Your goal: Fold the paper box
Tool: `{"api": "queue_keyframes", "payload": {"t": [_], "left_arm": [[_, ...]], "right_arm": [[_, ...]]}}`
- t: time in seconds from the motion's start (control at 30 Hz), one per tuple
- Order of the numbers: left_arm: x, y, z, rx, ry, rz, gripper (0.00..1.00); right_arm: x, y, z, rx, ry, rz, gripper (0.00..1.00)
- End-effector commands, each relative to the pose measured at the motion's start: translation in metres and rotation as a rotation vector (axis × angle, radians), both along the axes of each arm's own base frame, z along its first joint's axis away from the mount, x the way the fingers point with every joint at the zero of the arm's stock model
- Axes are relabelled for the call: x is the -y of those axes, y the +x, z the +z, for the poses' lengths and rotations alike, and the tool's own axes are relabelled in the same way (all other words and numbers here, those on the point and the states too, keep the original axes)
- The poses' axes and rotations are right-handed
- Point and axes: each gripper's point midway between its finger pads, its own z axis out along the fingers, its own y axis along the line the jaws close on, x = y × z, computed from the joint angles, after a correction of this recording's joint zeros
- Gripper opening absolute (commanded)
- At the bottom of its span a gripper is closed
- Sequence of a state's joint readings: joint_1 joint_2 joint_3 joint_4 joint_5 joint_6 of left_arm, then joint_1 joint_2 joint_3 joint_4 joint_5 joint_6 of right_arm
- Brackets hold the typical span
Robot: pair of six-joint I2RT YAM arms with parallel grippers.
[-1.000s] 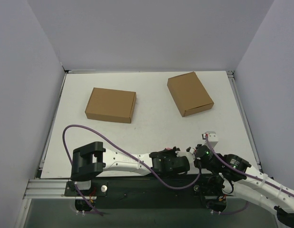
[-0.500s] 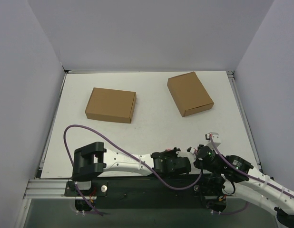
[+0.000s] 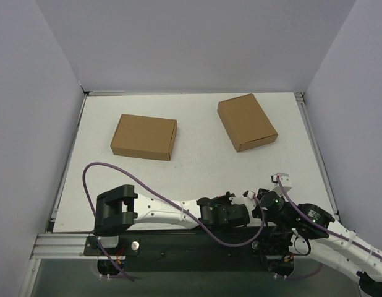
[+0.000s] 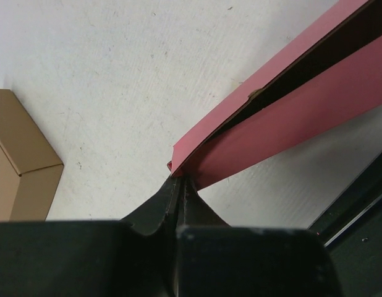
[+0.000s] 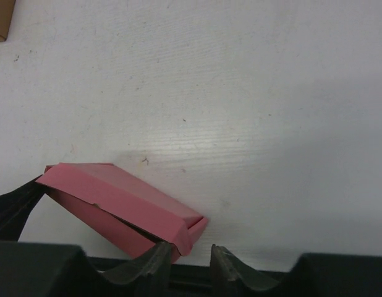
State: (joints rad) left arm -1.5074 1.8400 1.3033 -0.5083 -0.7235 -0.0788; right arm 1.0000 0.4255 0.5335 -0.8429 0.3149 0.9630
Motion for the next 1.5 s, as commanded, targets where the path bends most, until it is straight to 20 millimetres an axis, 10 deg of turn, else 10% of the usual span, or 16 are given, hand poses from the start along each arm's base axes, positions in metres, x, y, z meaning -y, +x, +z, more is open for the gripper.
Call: {"api": "queue_keyframes", "payload": {"t": [0.0, 0.77, 1.13, 1.47], "left_arm": [[-0.023, -0.032, -0.057, -0.228, 0.178, -0.039, 0.00], [-0.019, -0.016, 0.000, -0.282, 0.025, 0.018, 0.30], [-0.065, -0.023, 0.027, -0.523, -0.283, 0.045, 0.53], [-0.134, 0.052, 0.055, -0.551, -0.664, 0.237, 0.61]], "right_arm": [[-0.033, 0.011, 0.043, 0.077, 0.143, 0.063, 0.39], [-0.029, 0.008, 0.046, 0.091, 0.155, 0.075, 0.54], [-0.058, 0.005, 0.007, 0.035, 0.051, 0.230, 0.55], [-0.103, 0.003, 0.016, 0.226, -0.180, 0.391, 0.61]]}}
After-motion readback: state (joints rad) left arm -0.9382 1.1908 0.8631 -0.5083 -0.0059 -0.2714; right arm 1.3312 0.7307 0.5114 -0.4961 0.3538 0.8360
